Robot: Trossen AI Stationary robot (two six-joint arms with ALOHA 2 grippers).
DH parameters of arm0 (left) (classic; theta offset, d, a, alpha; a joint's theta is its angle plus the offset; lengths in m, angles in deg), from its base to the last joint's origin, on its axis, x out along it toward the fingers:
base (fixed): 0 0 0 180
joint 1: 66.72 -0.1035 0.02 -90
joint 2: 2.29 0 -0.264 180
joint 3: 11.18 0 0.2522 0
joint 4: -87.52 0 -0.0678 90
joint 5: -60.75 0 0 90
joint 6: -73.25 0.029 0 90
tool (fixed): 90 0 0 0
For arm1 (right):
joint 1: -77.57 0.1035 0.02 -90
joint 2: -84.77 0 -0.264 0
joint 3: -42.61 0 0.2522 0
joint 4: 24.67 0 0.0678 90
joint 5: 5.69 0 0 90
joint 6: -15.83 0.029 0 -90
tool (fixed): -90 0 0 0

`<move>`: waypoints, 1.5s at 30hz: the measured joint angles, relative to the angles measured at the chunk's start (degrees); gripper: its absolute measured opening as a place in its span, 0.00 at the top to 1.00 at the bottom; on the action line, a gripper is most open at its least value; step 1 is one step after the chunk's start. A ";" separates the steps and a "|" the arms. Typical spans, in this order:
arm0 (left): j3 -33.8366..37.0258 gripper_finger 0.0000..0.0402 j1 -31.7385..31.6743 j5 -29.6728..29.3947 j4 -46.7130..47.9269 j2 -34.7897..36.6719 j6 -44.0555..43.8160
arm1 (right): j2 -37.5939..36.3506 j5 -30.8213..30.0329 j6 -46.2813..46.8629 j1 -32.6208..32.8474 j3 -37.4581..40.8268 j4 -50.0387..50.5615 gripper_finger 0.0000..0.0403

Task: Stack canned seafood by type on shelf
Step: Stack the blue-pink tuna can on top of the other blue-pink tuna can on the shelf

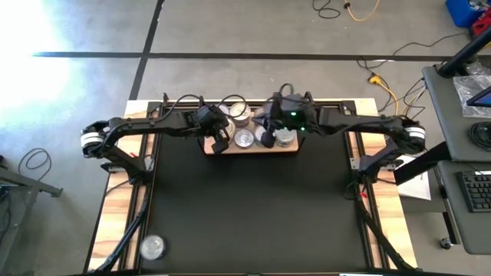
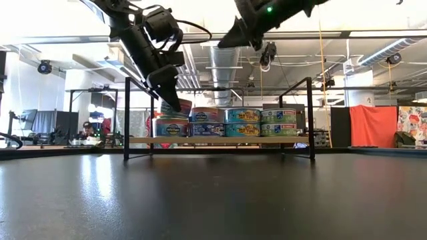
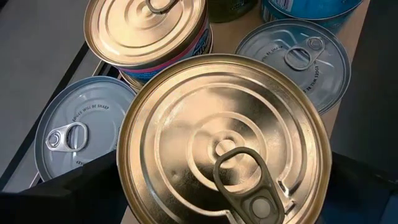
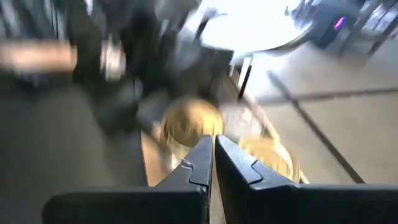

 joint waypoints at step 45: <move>0.16 0.01 1.22 2.11 7.55 3.12 -5.46 | 30.65 19.50 0.86 -3.05 -14.50 -21.05 0.97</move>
